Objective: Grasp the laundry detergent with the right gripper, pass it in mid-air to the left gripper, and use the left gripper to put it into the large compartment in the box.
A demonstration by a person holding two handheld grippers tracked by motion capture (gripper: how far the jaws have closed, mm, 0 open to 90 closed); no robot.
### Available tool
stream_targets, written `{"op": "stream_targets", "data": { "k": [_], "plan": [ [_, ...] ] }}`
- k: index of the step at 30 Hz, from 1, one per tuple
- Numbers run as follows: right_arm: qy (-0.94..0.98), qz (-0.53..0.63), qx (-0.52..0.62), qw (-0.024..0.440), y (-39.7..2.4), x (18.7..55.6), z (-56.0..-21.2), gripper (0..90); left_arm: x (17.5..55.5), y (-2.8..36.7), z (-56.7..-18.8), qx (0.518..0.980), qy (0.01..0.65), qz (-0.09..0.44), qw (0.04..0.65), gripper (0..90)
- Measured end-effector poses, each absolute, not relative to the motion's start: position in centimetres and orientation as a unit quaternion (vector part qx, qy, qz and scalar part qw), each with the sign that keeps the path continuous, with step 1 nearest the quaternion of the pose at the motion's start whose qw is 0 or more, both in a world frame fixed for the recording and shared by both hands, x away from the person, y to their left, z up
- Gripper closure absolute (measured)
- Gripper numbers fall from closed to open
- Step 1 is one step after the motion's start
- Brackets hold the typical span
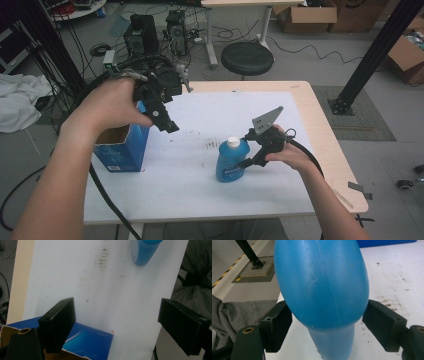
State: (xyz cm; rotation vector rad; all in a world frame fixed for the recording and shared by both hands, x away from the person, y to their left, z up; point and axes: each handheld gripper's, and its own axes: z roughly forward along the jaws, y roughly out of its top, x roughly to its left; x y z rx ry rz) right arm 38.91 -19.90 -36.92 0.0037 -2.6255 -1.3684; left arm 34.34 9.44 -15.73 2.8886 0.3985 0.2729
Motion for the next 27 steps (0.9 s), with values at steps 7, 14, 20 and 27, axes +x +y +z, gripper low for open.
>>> {"op": "stream_targets", "data": {
  "k": [7, 14, 20, 27],
  "plan": [
    [-0.882, -0.462, 0.003, 0.095, -19.6, 38.9, -37.5, 25.7, 34.4, 9.4, -15.8, 0.981, 0.136, 0.093, 0.107, 15.4],
    [-0.883, -0.459, 0.007, 0.097, -19.1, 38.8, -37.7, 28.6, 34.4, 9.4, -16.0, 0.981, 0.135, 0.091, 0.107, 15.3],
    [-0.885, -0.455, 0.012, 0.101, -18.7, 38.9, -38.0, 31.7, 34.6, 9.4, -16.0, 0.982, 0.132, 0.09, 0.104, 15.3],
    [-0.882, -0.458, 0.017, 0.111, -18.3, 39.0, -38.4, 38.2, 34.6, 9.5, -16.2, 0.982, 0.132, 0.087, 0.104, 15.4]
  ]
}}
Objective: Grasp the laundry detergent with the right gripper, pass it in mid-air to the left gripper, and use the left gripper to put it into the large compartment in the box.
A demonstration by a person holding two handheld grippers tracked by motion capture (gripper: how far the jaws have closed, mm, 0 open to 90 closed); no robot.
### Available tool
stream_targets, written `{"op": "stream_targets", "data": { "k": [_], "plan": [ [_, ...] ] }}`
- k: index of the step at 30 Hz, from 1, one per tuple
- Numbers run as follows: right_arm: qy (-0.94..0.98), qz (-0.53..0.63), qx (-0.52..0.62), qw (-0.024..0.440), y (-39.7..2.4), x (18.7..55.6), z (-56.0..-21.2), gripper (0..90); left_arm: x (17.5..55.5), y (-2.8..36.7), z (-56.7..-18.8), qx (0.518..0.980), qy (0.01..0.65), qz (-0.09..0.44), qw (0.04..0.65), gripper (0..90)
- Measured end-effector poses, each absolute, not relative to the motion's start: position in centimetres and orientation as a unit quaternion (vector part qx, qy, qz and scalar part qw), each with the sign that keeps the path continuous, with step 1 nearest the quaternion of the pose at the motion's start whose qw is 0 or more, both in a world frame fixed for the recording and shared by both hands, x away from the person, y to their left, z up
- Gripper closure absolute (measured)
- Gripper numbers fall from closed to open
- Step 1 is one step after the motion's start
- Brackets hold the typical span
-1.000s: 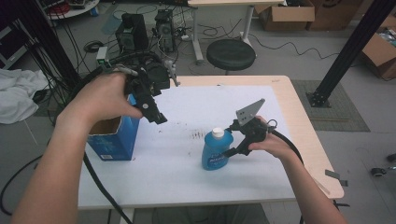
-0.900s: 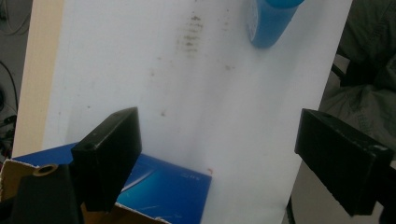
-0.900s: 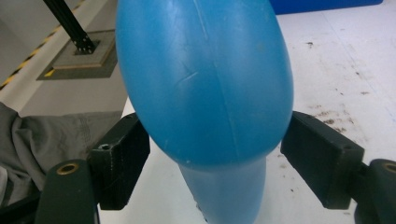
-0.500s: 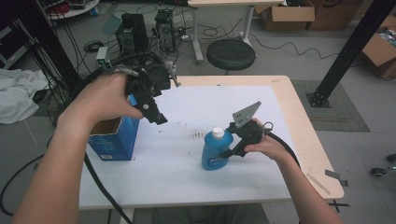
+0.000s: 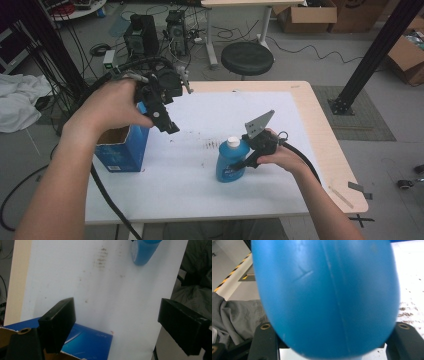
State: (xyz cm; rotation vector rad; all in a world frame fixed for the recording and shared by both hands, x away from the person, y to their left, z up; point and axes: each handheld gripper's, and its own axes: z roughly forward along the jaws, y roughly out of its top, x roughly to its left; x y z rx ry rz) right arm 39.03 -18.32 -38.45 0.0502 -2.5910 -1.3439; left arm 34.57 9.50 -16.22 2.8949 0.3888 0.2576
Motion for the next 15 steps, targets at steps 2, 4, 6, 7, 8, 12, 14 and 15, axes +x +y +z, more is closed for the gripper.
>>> {"op": "stream_targets", "data": {
  "k": [2, 4, 6, 7, 8, 12, 14, 15],
  "plan": [
    [-0.881, -0.459, 0.019, 0.111, -18.3, 39.06, -38.47, 38.7, 34.55, 9.54, -16.35, 0.981, 0.134, 0.087, 0.107, 15.3],
    [-0.881, -0.459, 0.021, 0.111, -18.29, 39.07, -38.45, 39.1, 34.53, 9.57, -16.41, 0.981, 0.134, 0.086, 0.107, 15.3],
    [-0.881, -0.46, 0.023, 0.109, -18.27, 39.07, -38.4, 39.9, 34.51, 9.58, -16.4, 0.982, 0.134, 0.085, 0.107, 15.3],
    [-0.881, -0.46, 0.023, 0.109, -18.27, 39.07, -38.4, 39.9, 34.51, 9.58, -16.4, 0.982, 0.134, 0.085, 0.107, 15.3],
    [-0.881, -0.461, 0.025, 0.104, -18.24, 39.05, -38.29, 41.4, 34.45, 9.53, -16.35, 0.982, 0.13, 0.083, 0.109, 15.3],
    [-0.883, -0.46, 0.025, 0.092, -18.09, 38.98, -38.09, 43.0, 34.42, 9.43, -16.27, 0.982, 0.129, 0.084, 0.109, 15.3],
    [-0.885, -0.456, 0.024, 0.09, -17.9, 38.92, -37.93, 43.3, 34.42, 9.3, -16.2, 0.982, 0.128, 0.084, 0.11, 15.3],
    [-0.887, -0.453, 0.023, 0.089, -17.79, 38.9, -37.83, 43.5, 34.44, 9.24, -16.18, 0.982, 0.127, 0.084, 0.109, 15.3]
  ]
}}
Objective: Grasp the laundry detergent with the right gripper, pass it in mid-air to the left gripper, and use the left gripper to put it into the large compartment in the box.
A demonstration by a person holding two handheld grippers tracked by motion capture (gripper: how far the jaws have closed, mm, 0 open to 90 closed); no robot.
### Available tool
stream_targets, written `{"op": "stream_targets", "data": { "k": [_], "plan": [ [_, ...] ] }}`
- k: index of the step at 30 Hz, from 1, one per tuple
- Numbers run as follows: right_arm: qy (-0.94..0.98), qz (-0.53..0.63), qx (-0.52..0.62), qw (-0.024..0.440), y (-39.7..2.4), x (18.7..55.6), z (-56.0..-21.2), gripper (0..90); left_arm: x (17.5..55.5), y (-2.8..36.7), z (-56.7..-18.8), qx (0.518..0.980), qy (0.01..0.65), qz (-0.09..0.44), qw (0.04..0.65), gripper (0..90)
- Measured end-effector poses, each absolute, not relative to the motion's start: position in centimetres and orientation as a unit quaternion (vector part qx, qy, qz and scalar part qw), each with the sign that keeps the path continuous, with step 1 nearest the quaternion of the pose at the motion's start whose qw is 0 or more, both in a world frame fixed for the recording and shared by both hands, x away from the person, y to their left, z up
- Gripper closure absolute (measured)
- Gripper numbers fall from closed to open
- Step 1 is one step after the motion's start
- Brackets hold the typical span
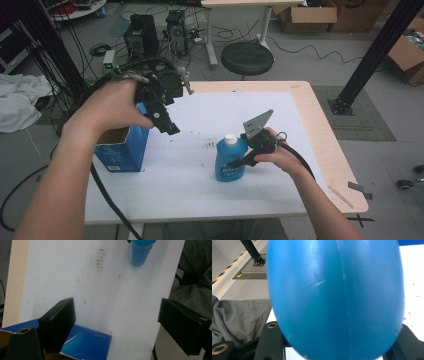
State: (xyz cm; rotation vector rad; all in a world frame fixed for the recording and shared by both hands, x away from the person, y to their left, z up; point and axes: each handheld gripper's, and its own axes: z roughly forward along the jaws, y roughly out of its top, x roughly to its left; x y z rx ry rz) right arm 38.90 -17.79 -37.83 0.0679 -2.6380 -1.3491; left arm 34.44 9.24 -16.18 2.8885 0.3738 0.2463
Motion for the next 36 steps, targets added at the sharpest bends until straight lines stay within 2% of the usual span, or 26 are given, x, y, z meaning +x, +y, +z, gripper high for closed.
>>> {"op": "stream_targets", "data": {
  "k": [9, 25, 36],
  "plan": [
    [-0.89, -0.449, 0.021, 0.083, -16.7, 39.0, -36.0, 44.1, 34.5, 8.8, -16.1, 0.984, 0.12, 0.077, 0.111, 15.2],
    [-0.899, -0.429, 0.046, 0.068, -12.7, 39.0, -30.5, 44.3, 34.6, 7.2, -15.6, 0.986, 0.106, 0.068, 0.106, 15.2],
    [-0.903, -0.42, 0.054, 0.07, -10.0, 38.8, -28.9, 44.5, 34.7, 6.1, -15.6, 0.989, 0.095, 0.06, 0.095, 15.1]
  ]
}}
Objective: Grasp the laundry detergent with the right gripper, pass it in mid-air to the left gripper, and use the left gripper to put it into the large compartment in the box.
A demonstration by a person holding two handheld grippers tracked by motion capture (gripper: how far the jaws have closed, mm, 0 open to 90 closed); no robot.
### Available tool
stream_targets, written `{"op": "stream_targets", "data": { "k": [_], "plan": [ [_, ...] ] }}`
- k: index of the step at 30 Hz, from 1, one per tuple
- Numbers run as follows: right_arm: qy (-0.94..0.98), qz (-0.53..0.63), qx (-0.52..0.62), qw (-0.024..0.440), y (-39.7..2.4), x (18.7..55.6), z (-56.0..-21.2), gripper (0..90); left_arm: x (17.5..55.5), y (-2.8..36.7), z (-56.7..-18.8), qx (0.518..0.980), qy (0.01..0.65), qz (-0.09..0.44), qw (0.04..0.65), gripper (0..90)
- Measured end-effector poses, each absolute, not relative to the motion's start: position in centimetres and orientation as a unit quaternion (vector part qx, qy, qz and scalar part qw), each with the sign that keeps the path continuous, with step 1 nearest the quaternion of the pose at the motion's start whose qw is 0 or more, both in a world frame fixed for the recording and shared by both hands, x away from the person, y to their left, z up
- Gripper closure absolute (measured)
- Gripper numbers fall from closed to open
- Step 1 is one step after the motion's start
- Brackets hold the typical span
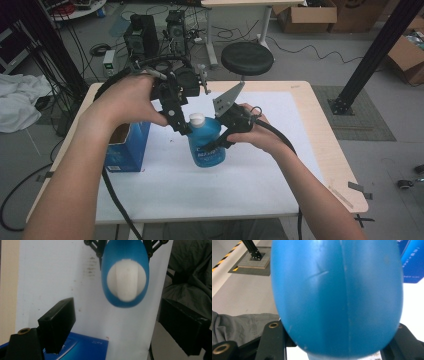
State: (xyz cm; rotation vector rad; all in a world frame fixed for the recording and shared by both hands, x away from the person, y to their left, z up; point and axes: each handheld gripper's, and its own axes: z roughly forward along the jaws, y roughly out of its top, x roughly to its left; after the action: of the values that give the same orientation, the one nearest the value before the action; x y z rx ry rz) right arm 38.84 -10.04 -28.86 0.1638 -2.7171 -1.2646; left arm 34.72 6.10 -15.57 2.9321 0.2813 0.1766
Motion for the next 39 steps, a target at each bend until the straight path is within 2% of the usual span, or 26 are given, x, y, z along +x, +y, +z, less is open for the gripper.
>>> {"op": "stream_targets", "data": {
  "k": [25, 39],
  "plan": [
    [-0.898, -0.431, 0.054, 0.07, -8.3, 38.3, -27.2, 44.6, 35.0, 4.1, -16.9, 0.993, 0.081, 0.05, 0.064, 15.3],
    [-0.898, -0.432, 0.045, 0.073, -8.9, 38.4, -27.0, 44.5, 35.2, 3.5, -17.3, 0.994, 0.078, 0.046, 0.057, 19.6]
  ]
}}
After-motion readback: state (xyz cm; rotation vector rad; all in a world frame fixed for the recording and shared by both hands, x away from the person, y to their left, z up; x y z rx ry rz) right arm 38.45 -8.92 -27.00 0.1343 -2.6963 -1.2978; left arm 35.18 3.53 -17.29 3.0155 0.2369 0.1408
